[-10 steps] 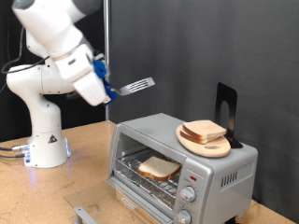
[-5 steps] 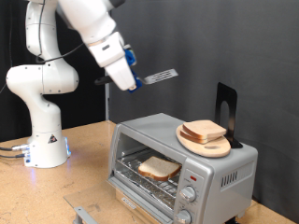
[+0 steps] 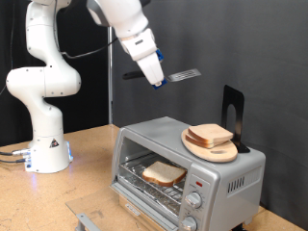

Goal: Make a piece of toast with the oven

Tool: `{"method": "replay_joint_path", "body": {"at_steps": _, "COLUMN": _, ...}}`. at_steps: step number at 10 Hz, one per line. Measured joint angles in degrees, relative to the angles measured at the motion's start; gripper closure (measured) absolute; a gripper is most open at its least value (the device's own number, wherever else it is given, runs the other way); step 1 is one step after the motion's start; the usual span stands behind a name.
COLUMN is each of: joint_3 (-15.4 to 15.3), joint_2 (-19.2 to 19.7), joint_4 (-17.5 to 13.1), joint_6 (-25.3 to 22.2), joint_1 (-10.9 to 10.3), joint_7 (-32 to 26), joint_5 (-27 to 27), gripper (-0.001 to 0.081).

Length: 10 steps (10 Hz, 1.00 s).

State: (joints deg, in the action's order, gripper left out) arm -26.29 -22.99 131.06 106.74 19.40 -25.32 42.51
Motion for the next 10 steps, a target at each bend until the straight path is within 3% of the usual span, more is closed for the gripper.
{"method": "replay_joint_path", "body": {"at_steps": 3, "joint_3": -3.8, "joint_2": 0.1, "joint_4": 3.0, "joint_6": 4.2, "joint_1": -0.1, "joint_7": 1.3, "joint_5": -0.2, "gripper": 0.0542}}
{"method": "replay_joint_path", "body": {"at_steps": 10, "joint_3": -8.3, "joint_2": 2.0, "joint_4": 10.6, "joint_6": 14.8, "joint_1": 0.4, "joint_7": 2.0, "joint_5": -1.4, "gripper": 0.0542}}
